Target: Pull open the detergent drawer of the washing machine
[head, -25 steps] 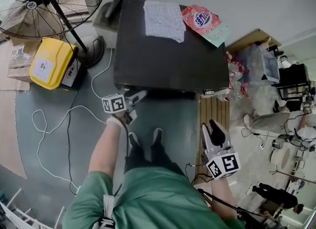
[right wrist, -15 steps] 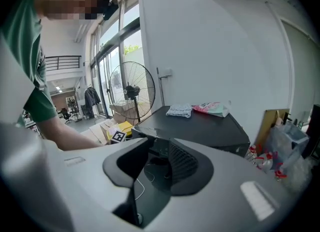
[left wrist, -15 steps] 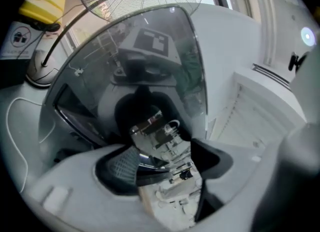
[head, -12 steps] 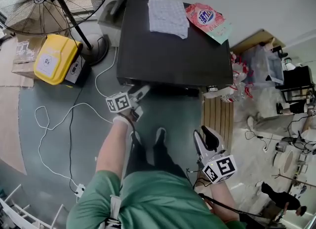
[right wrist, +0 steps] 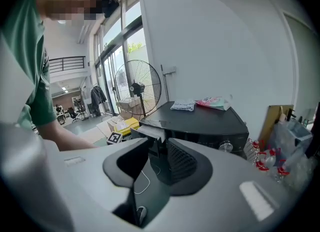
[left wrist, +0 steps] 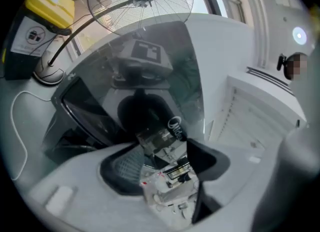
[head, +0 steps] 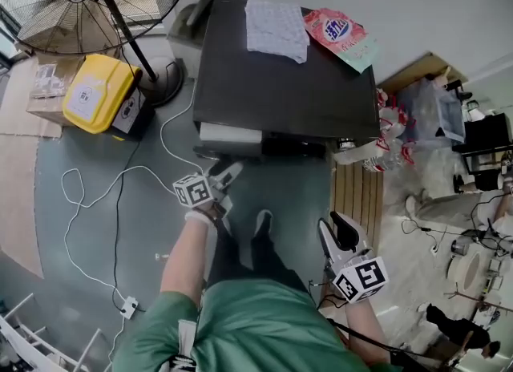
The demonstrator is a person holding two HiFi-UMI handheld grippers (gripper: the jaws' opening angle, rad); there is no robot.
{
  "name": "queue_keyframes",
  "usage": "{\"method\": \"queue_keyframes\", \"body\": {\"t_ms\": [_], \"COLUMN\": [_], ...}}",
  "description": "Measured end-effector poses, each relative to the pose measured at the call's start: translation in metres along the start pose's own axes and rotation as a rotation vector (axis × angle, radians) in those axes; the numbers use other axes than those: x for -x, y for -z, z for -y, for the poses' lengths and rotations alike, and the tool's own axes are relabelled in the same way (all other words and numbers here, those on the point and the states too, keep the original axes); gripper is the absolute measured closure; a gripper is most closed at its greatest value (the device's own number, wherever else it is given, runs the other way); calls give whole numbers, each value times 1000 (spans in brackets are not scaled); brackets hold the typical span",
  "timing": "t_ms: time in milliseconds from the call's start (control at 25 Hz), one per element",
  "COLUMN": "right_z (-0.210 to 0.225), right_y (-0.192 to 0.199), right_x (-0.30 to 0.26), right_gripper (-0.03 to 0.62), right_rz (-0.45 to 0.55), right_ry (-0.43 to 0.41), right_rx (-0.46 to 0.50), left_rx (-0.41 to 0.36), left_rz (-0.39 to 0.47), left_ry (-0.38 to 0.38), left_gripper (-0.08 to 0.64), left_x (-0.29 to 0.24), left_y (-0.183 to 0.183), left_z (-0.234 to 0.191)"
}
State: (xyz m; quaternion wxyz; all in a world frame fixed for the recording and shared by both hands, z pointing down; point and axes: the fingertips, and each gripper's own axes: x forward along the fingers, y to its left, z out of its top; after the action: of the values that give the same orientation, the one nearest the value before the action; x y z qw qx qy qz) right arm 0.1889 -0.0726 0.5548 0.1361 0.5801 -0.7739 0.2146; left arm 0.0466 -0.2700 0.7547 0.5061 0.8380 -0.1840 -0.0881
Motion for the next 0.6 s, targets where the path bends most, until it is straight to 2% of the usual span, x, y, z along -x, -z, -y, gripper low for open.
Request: {"method": "queue_keyframes", "body": {"t_ms": [280, 600], "right_z": [-11, -34], "right_y": [-10, -14], "right_x": [-11, -26], "right_gripper": [476, 476], "right_rz": [17, 6], "right_ry": [-73, -150], "right_rx": [27, 62], "left_rx": [22, -6], "left_rz": [-25, -56], "left_ry": [-14, -24], "left_gripper": [290, 294], "left_x": [41, 61], "left_y": [47, 64], "left_z": [27, 35]}}
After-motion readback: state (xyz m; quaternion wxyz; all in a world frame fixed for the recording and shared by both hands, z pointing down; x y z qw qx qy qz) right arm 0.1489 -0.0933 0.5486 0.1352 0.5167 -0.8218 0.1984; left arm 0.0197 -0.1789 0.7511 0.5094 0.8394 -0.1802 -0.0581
